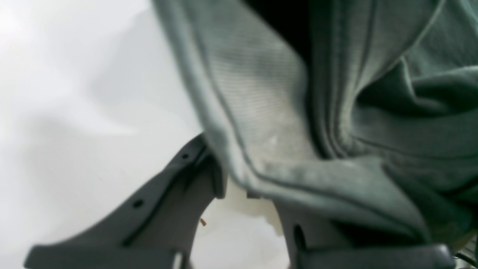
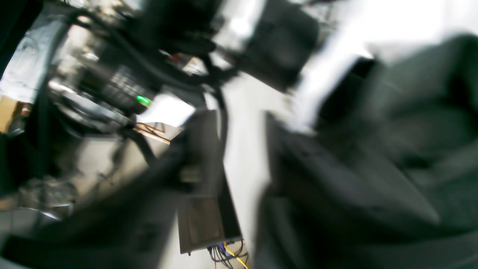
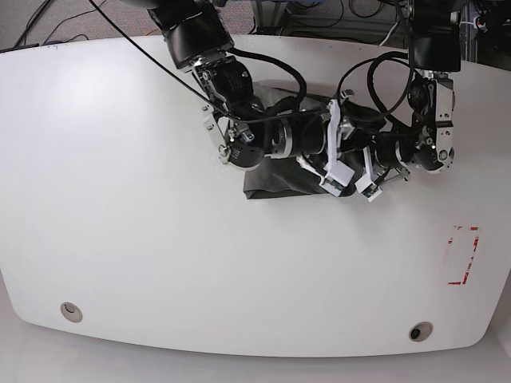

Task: Layout the t-shirt on the table in an organized manner, then fold the t-shirt properly
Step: 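Press the folded end onto the bundle with the right gripper beside the left gripper, then open the left gripper and lift it away from the grey bundle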

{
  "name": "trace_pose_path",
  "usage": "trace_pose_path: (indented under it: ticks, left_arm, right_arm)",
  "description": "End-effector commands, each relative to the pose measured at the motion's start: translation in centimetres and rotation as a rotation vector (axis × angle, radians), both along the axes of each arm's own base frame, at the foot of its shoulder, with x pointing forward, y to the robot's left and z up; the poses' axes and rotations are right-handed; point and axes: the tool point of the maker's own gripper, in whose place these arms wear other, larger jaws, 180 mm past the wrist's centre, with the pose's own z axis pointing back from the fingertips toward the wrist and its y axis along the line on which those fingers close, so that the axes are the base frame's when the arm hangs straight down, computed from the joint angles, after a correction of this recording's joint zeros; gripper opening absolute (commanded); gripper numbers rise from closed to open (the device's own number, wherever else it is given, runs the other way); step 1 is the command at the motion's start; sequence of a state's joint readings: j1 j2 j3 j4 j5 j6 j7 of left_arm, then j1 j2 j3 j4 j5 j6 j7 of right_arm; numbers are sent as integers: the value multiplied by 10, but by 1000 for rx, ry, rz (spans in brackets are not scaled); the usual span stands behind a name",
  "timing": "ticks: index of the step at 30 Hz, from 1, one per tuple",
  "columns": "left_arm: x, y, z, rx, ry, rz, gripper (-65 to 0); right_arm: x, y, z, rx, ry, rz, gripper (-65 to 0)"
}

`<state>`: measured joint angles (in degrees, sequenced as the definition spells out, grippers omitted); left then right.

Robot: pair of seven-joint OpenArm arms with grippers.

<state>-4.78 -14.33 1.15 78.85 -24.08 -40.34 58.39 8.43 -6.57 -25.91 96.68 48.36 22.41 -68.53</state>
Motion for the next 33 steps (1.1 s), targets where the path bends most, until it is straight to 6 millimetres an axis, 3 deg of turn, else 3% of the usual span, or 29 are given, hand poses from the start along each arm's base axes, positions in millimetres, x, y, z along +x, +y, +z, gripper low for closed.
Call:
trace_pose_path:
  ticks: [1,4,9,16,25,28,33]
  left_arm:
    - [-27,21,-24,141,120,-21,-585]
    - [-26,22,-24,141,118,-20,-585]
    - [-14,30,-16,138,89,14,-583]
    - [0,47,-5,127,57,89,-582]
    - [24,67,17,109,-8,172,-574]
    - [33,73,30,109,-52,195,-531]
    - [40,77,49,130,-107,196,-396]
  right_arm:
    - [0,12,18,36,-37,6,-228]
    - [1,14,20,40,-37,-1,-154]
    - [8,10,27,40,-75,-8,-178]
    - [27,-31,25,-38,-183,-47,-211]
    - [43,-62,17,-84,-244,-70,-211]
    - [47,-70,15,-94,-252,-84,-211]
    - [49,-74,13,-106,-257,-88,-212]
